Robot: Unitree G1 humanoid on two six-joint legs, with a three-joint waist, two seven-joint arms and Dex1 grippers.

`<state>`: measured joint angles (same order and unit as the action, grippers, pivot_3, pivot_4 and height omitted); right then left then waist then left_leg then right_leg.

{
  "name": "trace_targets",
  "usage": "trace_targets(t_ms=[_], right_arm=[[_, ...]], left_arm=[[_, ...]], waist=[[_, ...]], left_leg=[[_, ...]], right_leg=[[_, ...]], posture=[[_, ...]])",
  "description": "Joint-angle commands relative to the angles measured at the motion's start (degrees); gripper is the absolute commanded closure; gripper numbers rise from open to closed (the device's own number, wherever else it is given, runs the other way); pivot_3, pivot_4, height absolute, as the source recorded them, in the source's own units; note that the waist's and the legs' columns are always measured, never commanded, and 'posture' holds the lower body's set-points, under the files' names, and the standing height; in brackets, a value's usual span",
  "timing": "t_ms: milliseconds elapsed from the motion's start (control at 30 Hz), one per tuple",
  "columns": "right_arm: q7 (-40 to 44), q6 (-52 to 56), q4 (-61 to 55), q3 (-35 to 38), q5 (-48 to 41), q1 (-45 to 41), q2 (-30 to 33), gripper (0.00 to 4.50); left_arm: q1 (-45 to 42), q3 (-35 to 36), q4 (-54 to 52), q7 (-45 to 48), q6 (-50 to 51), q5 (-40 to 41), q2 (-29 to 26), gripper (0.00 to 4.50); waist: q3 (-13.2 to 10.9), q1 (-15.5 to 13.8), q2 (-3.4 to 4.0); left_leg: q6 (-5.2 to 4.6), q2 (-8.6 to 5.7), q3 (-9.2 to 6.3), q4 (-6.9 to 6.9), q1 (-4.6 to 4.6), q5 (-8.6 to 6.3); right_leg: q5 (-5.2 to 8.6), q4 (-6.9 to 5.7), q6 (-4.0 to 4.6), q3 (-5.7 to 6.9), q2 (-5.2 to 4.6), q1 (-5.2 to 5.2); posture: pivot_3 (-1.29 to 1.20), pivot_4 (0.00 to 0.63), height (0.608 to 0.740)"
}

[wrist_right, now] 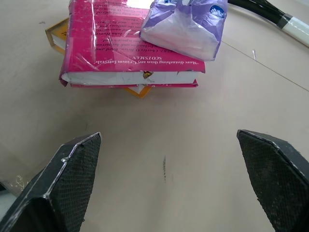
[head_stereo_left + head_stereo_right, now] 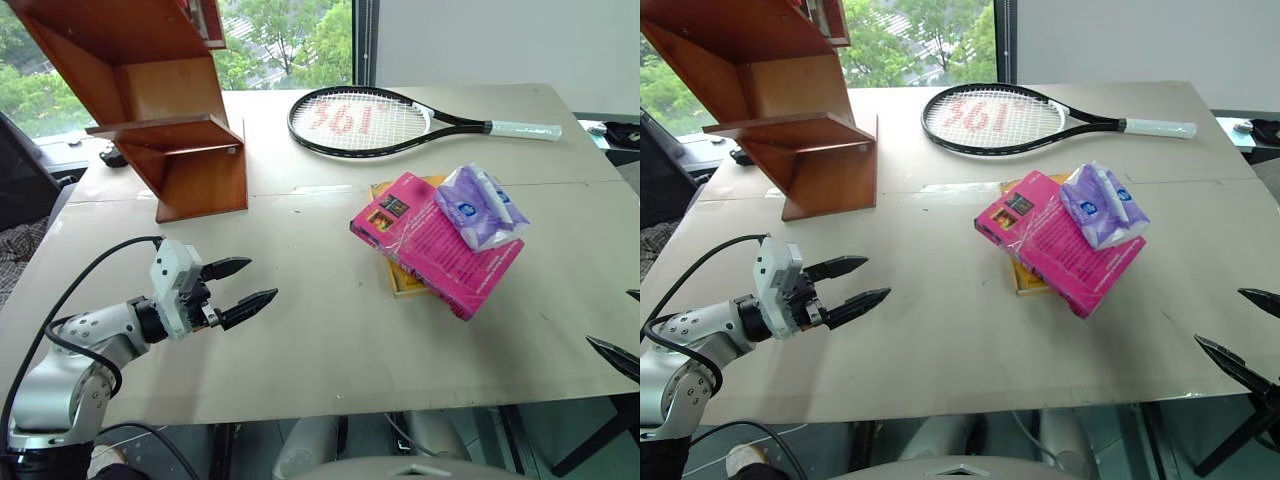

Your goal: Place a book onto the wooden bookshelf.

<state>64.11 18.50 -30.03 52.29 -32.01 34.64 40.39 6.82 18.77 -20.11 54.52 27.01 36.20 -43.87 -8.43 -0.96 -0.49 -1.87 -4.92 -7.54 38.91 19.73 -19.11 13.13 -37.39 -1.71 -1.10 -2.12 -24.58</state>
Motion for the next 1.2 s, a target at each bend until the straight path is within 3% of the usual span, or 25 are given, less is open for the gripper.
trace_targets(t_ms=[33, 167, 300, 433, 600, 700, 800, 933, 1067, 1200], right_arm=[[-2.1, -1.3, -0.7, -0.2, 0.2, -0.7, -0.5, 0.03], [-10.8, 3.6, -3.9, -3.8, 0.2, -5.3, -0.1, 0.03], [-21.6, 17.9, -11.5, -7.2, -1.6, -11.3, 6.1, 0.03], [-30.8, 32.0, -9.4, -19.0, -8.6, -29.4, 11.0, 0.03], [-41.7, 44.6, 2.4, -35.2, -7.7, -55.0, 5.5, 0.03], [-43.3, 45.9, 8.9, -42.9, -2.5, -61.2, 5.2, 0.03], [-41.4, 44.2, 12.8, -46.7, 0.1, -63.1, 6.1, 0.85], [-39.5, 43.6, 13.9, -46.8, 1.1, -64.1, 6.7, 2.85], [-37.9, 44.2, 12.3, -42.2, 0.4, -62.8, 8.6, 4.47], [-38.3, 47.1, 8.1, -32.7, 0.4, -56.8, 11.9, 4.47]], left_arm=[[-1.5, 0.7, -1.3, 0.5, -0.7, 1.0, -0.5, 0.02], [-3.1, -1.0, -5.0, 1.6, 1.4, 3.4, -1.0, 0.02], [-5.4, -1.5, -8.1, 3.1, -0.1, 4.9, -0.7, 0.02], [-6.4, -2.2, -10.1, 7.5, 0.3, 9.3, -1.0, 0.02], [-7.6, -2.6, -10.4, 7.6, 0.5, 10.9, -0.2, 0.02], [-7.0, -2.8, -11.8, 6.9, 0.8, 11.5, 0.1, 0.02], [-6.3, -2.4, -13.7, 5.6, 1.0, 12.4, 0.2, 0.0], [-4.7, -1.1, -15.8, 4.2, 1.4, 13.6, -0.1, 0.0], [-4.9, -1.6, -17.7, 2.5, 2.1, 15.5, 0.1, 0.0], [-7.4, -3.1, -18.3, 0.9, 3.3, 17.9, 0.2, 0.0]], waist=[[0.0, 0.0, 0.01], [0.0, 0.0, 0.0], [0.0, 0.1, 0.11], [0.0, 0.5, 0.03], [-0.1, 0.3, 0.03], [-0.1, -0.2, 0.03], [-0.1, -0.2, 0.03], [-0.1, 0.3, 0.04], [-0.1, 0.2, 0.05], [-0.1, -0.5, 0.08]], left_leg=[[0.0, 0.0, 0.0, -0.01, 0.0, 0.0], [0.0, 0.0, 0.0, -0.01, 0.01, 0.0], [0.0, 0.0, 0.0, -0.04, 0.02, 0.0], [0.01, 0.05, 0.11, -0.04, 0.01, 0.0], [0.0, 0.07, 0.1, -0.05, 0.08, 0.01], [-0.02, 0.06, 0.02, -0.08, 0.21, 0.0], [-0.06, 0.04, -0.04, -0.27, 0.33, -0.03], [-0.07, 0.03, -0.02, -0.3, 0.56, -0.03], [-0.06, 0.03, -0.01, -0.3, 0.57, -0.03], [-0.07, 0.03, -0.05, -0.22, 0.59, -0.03]], right_leg=[[0.0, 0.02, 0.0, 0.0, 0.0, 0.0], [-0.01, 0.04, 0.0, 0.0, -0.01, 0.0], [-0.01, 0.03, 0.01, 0.0, -0.01, -0.03], [-0.02, 0.05, 0.01, 0.03, -0.02, -0.06], [-0.02, 0.15, 0.03, 0.11, -0.02, -0.12], [-0.03, 0.28, 0.04, 0.21, -0.05, -0.15], [-0.03, 0.61, 0.04, 0.33, -0.1, -0.21], [-0.03, 0.68, 0.03, 0.33, -0.1, -0.46], [-0.04, 0.56, 0.03, 0.32, -0.1, -0.51], [-0.04, 0.48, 0.03, 0.38, -0.1, -0.49]], posture=[[0.0, 0.15, 0.74], [0.0, 0.15, 0.74], [0.0, 0.15, 0.74], [0.0, 0.15, 0.74], [0.0, 0.15, 0.74], [0.0, 0.15, 0.74], [0.0, 0.15, 0.74], [0.0, 0.15, 0.74], [0.0, 0.15, 0.74], [0.0, 0.15, 0.74]])
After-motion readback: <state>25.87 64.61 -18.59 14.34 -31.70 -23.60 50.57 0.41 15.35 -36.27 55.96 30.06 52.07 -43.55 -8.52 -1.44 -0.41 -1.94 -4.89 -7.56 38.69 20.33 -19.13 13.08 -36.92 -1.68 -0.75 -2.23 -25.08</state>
